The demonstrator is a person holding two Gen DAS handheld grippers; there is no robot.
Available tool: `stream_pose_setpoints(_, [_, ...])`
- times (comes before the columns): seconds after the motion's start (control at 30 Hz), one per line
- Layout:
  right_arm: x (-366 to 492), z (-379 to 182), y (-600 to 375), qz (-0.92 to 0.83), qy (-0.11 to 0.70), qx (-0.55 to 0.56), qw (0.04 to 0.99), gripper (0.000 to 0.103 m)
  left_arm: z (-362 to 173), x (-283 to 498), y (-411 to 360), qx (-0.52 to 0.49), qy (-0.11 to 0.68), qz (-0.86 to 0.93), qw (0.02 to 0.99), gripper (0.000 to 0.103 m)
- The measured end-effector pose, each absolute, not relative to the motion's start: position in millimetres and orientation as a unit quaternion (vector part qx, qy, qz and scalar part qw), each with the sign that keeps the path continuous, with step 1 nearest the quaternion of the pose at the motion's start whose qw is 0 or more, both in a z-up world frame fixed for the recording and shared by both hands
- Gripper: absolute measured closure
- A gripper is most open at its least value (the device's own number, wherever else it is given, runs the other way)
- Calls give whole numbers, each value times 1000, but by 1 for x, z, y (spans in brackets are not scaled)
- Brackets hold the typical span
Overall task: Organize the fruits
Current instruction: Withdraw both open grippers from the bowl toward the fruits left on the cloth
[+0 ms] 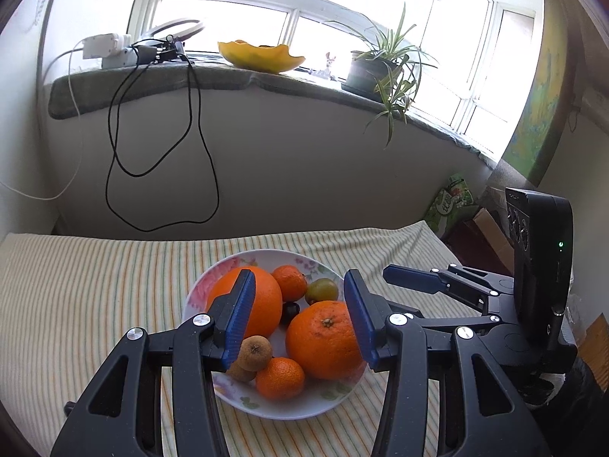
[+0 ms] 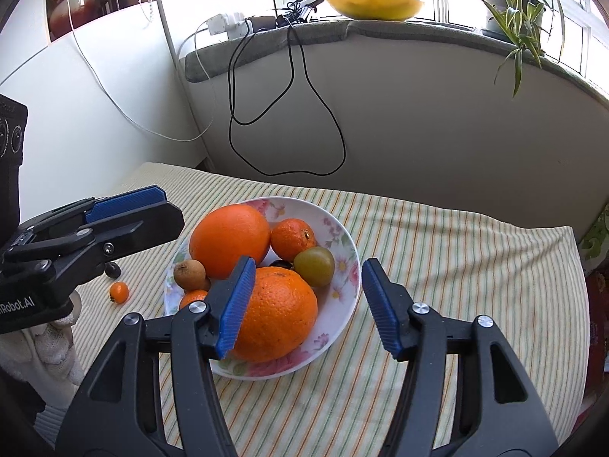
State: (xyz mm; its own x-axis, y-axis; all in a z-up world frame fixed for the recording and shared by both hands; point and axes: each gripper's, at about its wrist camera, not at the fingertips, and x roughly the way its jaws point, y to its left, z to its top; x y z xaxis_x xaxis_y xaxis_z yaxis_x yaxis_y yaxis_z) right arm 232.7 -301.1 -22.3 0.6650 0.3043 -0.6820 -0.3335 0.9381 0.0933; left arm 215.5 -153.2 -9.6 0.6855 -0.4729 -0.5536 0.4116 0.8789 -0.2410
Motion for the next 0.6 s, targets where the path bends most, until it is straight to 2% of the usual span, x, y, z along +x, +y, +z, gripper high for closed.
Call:
stream_pose_setpoints(0.4, [216,-16,-295,170,365,-21,915,41,-4,202,-145,-55,309,-239,919,56])
stream_pose_setpoints(0.5, [212,-15,-293,166,361,-22,917,25,-4,198,-144,-57,309,-241,918,56])
stream_pose_setpoints(0.6, [205,-13,-292,165,353,-19,921,23,-2,193,-140,-60,307,-241,919,56])
